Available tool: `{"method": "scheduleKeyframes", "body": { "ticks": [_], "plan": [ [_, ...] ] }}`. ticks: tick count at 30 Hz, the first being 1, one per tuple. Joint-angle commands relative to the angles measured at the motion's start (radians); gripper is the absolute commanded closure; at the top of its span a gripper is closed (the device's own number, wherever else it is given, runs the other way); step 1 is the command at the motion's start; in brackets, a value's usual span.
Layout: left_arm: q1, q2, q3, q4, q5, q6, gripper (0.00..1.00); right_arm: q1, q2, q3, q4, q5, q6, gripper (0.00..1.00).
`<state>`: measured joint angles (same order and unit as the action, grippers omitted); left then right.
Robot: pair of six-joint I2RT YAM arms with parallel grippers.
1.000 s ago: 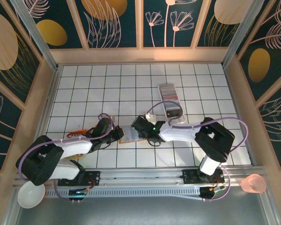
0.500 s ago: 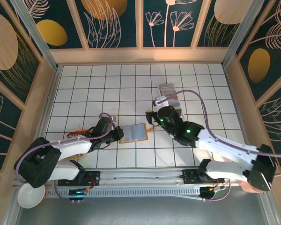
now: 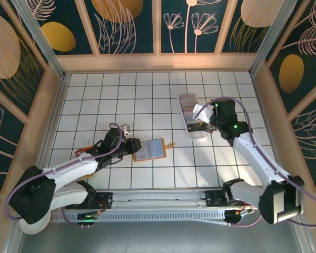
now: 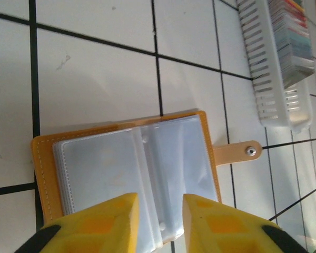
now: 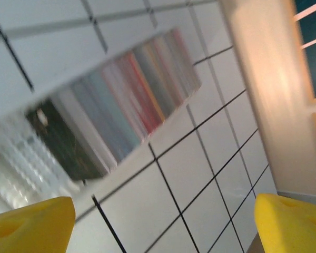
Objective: Put the credit cards into the card holder
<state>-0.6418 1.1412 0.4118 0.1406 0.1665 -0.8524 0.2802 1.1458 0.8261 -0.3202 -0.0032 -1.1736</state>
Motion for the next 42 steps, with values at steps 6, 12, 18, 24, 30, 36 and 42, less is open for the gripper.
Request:
{"method": "scheduleKeyframes", "body": {
  "ticks": [6,12,18,24,30,36,42],
  "plan": [
    [-0.005,-0.089,-0.067,-0.047,-0.002,0.016,0.63,-0.014,0.143,0.012,0.034,-0.072,-0.305,0.11],
    [-0.006,-0.11,-0.095,-0.052,0.014,0.007,0.61,-0.009,0.231,-0.027,0.143,-0.099,-0.332,0.13],
    [-0.006,-0.114,-0.097,-0.06,0.007,-0.003,0.6,0.015,0.318,-0.018,0.219,-0.113,-0.339,0.15],
    [-0.006,-0.112,-0.092,-0.067,-0.006,-0.009,0.61,0.034,0.408,0.022,0.221,-0.121,-0.365,0.19],
    [-0.006,-0.094,-0.086,-0.068,-0.007,-0.011,0.62,0.04,0.416,0.032,0.232,-0.117,-0.384,0.28],
    [-0.007,-0.083,-0.084,-0.061,-0.005,-0.008,0.63,0.037,0.381,0.035,0.226,-0.106,-0.408,0.44],
    [-0.006,-0.077,-0.09,-0.055,-0.004,-0.007,0.65,0.036,0.385,0.06,0.2,-0.098,-0.409,0.58]
  ]
}}
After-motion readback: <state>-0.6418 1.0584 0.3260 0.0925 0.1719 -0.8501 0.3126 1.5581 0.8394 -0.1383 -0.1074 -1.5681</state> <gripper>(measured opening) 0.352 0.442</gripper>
